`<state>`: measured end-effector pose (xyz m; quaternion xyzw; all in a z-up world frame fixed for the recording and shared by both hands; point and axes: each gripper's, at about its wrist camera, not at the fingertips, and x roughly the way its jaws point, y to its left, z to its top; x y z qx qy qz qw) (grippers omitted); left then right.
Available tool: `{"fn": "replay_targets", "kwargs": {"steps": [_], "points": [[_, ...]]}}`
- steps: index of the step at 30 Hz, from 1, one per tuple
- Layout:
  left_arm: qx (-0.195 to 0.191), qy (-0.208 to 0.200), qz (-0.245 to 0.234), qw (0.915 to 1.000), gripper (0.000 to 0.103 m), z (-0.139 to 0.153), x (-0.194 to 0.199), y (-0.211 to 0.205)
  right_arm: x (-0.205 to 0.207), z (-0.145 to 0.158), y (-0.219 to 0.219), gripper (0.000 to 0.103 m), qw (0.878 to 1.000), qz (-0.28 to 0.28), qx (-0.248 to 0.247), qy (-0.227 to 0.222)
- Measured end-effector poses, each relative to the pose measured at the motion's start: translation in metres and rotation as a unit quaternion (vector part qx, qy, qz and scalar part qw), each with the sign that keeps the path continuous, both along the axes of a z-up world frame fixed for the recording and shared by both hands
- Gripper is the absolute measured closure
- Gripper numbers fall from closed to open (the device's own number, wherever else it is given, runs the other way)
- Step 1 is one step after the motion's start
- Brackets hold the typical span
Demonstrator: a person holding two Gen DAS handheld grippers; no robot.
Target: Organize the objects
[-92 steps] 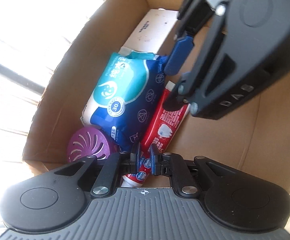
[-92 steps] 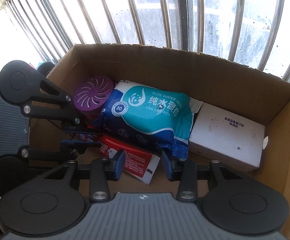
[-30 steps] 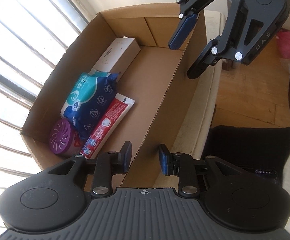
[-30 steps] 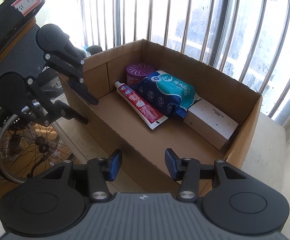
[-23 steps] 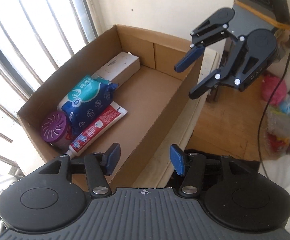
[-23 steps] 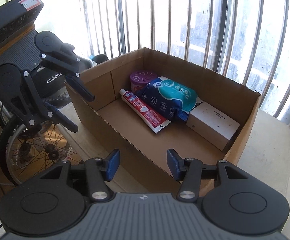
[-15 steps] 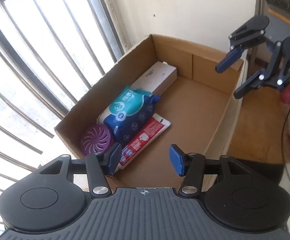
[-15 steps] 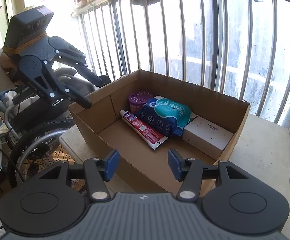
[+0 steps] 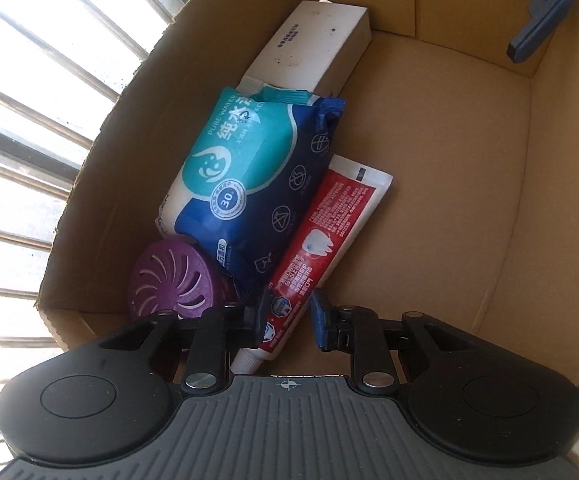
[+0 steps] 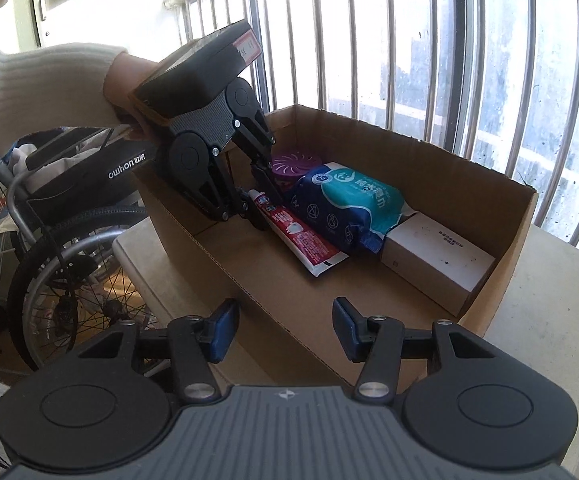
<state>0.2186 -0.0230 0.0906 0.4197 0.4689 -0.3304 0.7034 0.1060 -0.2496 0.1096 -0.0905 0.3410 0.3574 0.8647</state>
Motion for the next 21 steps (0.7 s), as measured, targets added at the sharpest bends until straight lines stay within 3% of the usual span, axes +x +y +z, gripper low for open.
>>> {"fn": "replay_targets", "kwargs": {"steps": [13,18,21], "points": [[-0.029,-0.017,0.062,0.9975,0.084,0.006,-0.013,0.019,0.002,0.0,0.001,0.048,1.0,0.002,0.001,-0.004],[-0.082,-0.037,0.101,0.9908,0.079,0.03,-0.031,0.031,0.0,0.01,-0.009,0.046,0.999,-0.018,0.03,0.003],[-0.114,-0.08,0.107,0.9845,0.073,0.052,-0.054,0.037,-0.003,0.021,-0.017,0.045,0.998,-0.036,0.054,0.001]]}}
